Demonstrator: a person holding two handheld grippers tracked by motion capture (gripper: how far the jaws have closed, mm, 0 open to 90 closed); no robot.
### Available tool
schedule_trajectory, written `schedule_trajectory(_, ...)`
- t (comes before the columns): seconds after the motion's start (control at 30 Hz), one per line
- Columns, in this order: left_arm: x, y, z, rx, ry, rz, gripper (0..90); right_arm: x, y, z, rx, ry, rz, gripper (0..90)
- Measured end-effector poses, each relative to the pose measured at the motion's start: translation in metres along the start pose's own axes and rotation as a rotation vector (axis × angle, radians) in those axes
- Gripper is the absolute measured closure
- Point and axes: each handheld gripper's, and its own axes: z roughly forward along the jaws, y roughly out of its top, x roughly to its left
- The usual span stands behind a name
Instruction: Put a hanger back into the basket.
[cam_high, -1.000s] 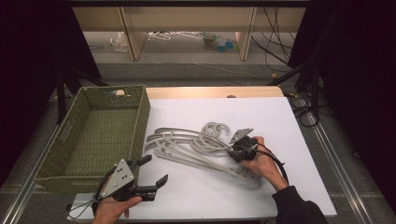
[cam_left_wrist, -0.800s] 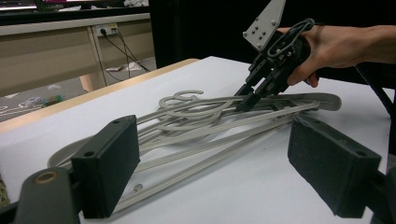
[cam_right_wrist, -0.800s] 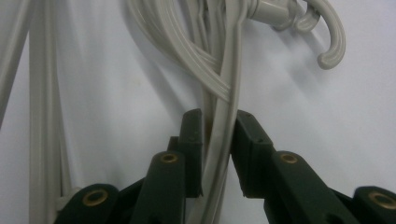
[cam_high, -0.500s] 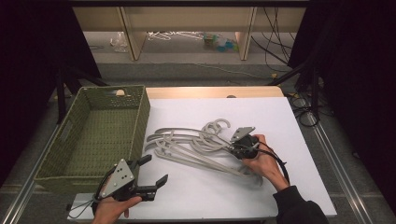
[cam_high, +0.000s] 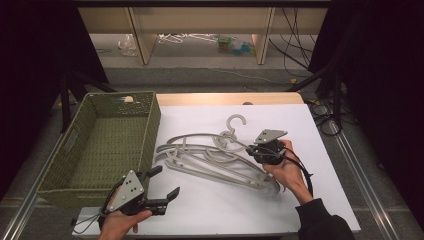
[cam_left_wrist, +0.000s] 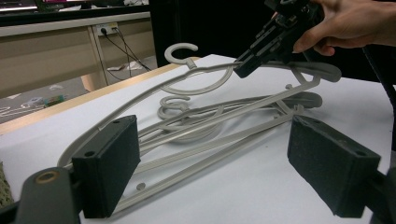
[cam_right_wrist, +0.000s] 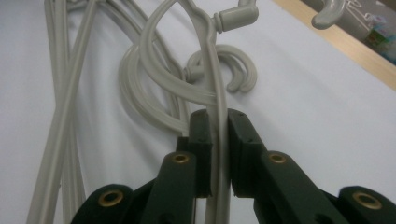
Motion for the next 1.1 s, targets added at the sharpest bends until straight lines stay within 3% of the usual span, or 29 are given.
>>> schedule_trajectory(0.37,0.0,0.0,0.001,-0.002,0.003,0.004,16.7,-0.001,0.003,-0.015,-0.069,0.021,-0.024,81.9)
schedule_trajectory(0.43,-0.001,0.001,0.002,0.011,0.011,0.006,16.7,0.0,0.004,-0.025,-0.122,0.049,-0.022,82.0)
schedule_trajectory(0.53,-0.001,0.003,0.004,0.012,0.019,0.01,16.9,0.003,0.007,-0.037,-0.148,0.053,-0.037,82.1)
schedule_trajectory(0.7,-0.002,0.012,0.008,0.009,0.023,0.045,17.1,0.005,0.009,-0.048,-0.156,0.04,-0.069,82.1)
schedule_trajectory(0.9,-0.008,0.025,0.02,0.038,0.007,0.093,17.3,0.011,0.013,-0.055,-0.169,0.052,-0.093,82.2)
schedule_trajectory(1.1,-0.005,0.036,0.031,0.033,0.017,0.086,17.4,0.011,0.015,-0.062,-0.19,0.04,-0.098,82.2)
